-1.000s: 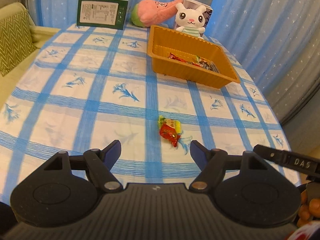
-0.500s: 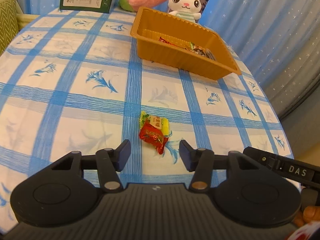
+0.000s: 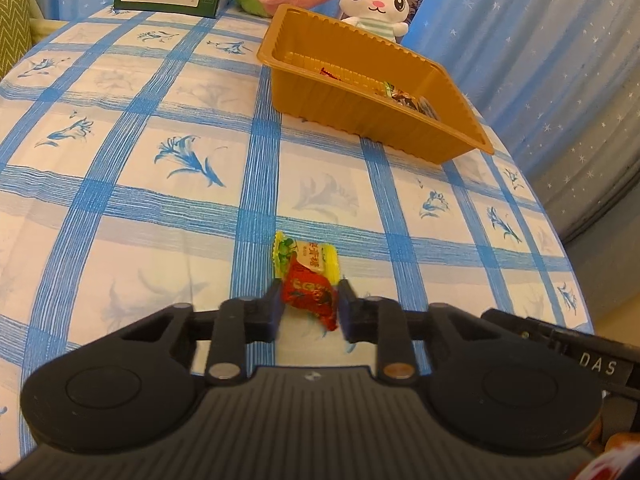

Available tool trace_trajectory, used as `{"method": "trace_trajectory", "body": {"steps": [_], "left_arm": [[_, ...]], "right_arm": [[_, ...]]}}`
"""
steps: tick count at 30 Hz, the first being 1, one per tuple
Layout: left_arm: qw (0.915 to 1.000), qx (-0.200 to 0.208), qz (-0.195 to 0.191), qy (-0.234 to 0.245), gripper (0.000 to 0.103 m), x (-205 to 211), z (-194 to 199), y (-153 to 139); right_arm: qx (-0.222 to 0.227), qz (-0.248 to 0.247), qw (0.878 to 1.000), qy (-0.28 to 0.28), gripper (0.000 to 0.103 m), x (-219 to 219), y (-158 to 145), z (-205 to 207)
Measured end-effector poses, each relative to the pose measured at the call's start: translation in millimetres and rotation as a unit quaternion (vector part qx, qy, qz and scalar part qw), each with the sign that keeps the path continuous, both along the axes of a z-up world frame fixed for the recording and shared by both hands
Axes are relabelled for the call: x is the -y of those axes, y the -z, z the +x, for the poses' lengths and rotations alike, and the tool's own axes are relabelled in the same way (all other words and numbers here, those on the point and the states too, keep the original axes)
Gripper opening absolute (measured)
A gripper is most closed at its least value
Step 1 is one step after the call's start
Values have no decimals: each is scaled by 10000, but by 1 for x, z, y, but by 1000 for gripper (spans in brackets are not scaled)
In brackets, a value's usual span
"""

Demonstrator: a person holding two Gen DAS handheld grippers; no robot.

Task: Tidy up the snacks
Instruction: 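Grasp the red candy with the left gripper while the right gripper grasps the yellow candy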

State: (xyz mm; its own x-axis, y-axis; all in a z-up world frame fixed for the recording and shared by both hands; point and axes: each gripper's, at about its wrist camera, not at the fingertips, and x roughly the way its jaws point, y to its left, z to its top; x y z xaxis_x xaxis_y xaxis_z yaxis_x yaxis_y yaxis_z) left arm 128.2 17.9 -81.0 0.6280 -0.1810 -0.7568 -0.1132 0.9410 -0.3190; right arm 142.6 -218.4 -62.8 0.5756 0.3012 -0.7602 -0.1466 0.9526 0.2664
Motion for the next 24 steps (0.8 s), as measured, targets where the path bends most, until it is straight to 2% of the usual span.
{"method": "trace_trajectory", "body": {"steps": [6, 13, 17, 24], "left_arm": [[9999, 50, 150, 59, 14, -10, -9, -6], [9991, 46, 376, -176, 12, -44, -20, -19], [9990, 64, 333, -305, 11, -63, -20, -25], [9994, -3, 2, -358, 11, -79, -19, -21]], "right_arm": [[-16, -57, 9997, -218, 69, -14, 1, 2], [92, -200, 9937, -1095, 69, -56, 9, 4], [392, -457, 9832, -1722, 69, -88, 15, 6], [914, -1035, 9556, -2601, 69, -130, 26, 15]]}}
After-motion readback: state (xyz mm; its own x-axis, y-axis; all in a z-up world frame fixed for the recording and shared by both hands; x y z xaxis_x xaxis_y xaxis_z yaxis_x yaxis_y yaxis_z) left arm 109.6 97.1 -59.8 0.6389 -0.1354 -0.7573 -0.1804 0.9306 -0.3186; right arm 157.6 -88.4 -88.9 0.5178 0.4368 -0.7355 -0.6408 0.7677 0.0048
